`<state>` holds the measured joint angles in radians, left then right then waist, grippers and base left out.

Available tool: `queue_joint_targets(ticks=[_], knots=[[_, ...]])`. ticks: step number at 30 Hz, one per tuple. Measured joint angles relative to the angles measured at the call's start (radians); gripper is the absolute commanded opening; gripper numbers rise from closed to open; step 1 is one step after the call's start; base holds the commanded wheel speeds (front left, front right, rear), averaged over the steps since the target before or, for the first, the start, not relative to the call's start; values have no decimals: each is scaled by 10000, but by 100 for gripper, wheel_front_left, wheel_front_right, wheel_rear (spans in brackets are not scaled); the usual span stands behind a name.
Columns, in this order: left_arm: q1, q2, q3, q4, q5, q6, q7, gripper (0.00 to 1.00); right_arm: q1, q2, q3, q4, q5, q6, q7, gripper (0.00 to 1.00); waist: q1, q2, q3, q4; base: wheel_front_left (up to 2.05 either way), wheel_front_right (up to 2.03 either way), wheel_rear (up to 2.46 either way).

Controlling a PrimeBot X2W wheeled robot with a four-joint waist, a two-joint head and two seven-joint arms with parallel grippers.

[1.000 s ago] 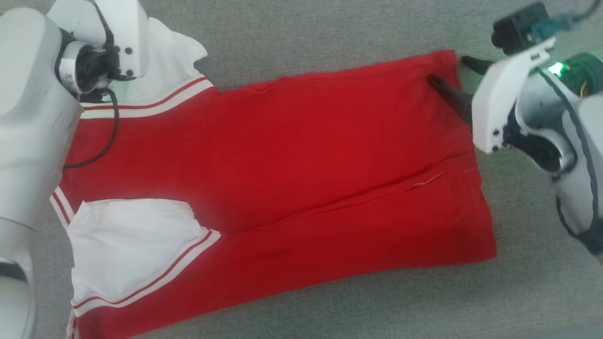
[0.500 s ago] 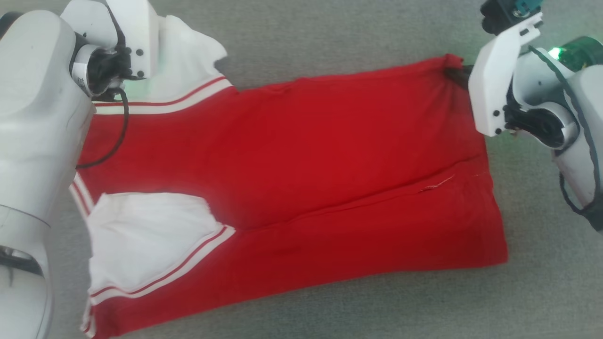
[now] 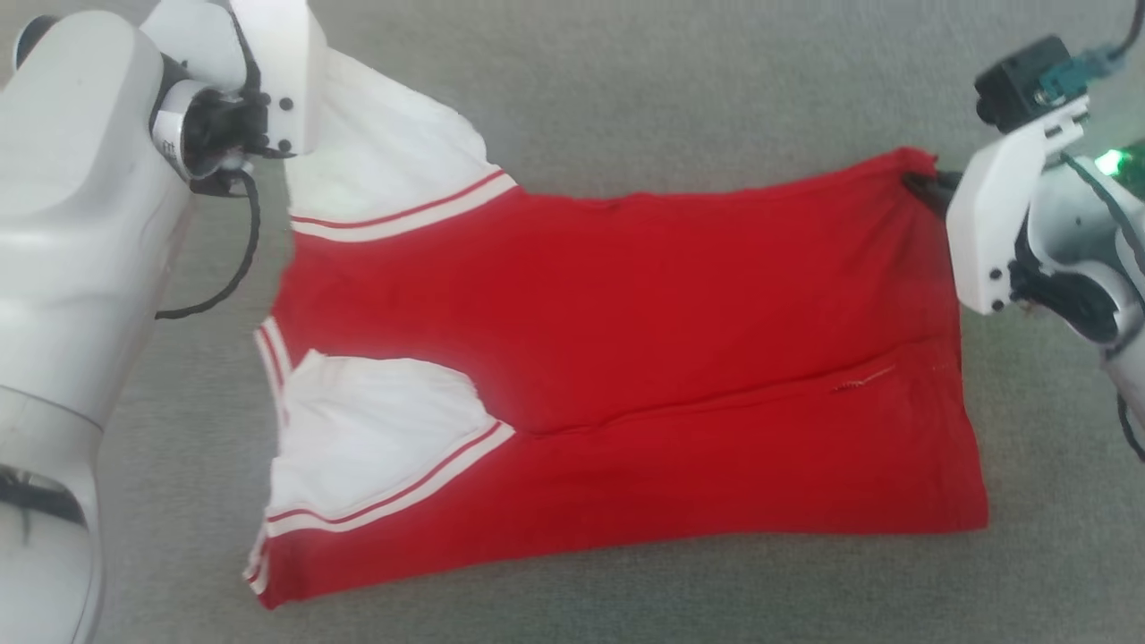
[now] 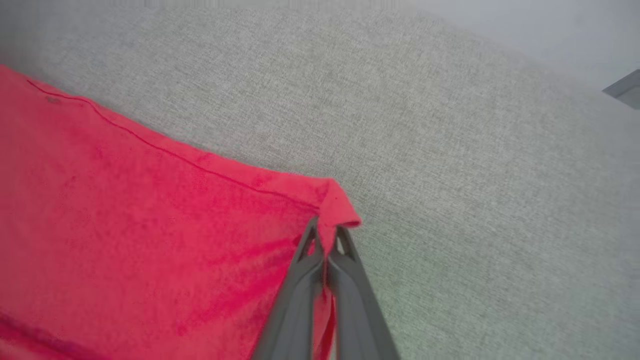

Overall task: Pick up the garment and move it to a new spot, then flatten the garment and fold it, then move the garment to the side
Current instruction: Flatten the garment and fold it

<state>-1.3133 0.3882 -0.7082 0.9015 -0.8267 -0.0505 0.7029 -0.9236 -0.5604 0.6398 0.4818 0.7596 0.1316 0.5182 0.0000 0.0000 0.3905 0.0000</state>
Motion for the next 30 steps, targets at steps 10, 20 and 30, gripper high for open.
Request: queue_joint_targets(ticks=[10, 20, 30], knots=[[1290, 625, -182, -2305, -276, 719, 1097, 0, 1592, -686, -721, -1379, -56, 0, 186, 0, 0, 0, -1110, 663, 0, 0, 0], [4115, 2054, -228, -6742, -729, 2610, 2462, 0, 4297, -1292, -1969, -3336, -142, 0, 1139, 0, 0, 0, -1803, 1135, 0, 0, 0], [6884, 3045, -205, -9455, -1145, 4197, 2525, 0, 6877, -966, -3603, -4259, -627, 0, 1870, 0, 0, 0, -1866, 1223, 0, 0, 0]])
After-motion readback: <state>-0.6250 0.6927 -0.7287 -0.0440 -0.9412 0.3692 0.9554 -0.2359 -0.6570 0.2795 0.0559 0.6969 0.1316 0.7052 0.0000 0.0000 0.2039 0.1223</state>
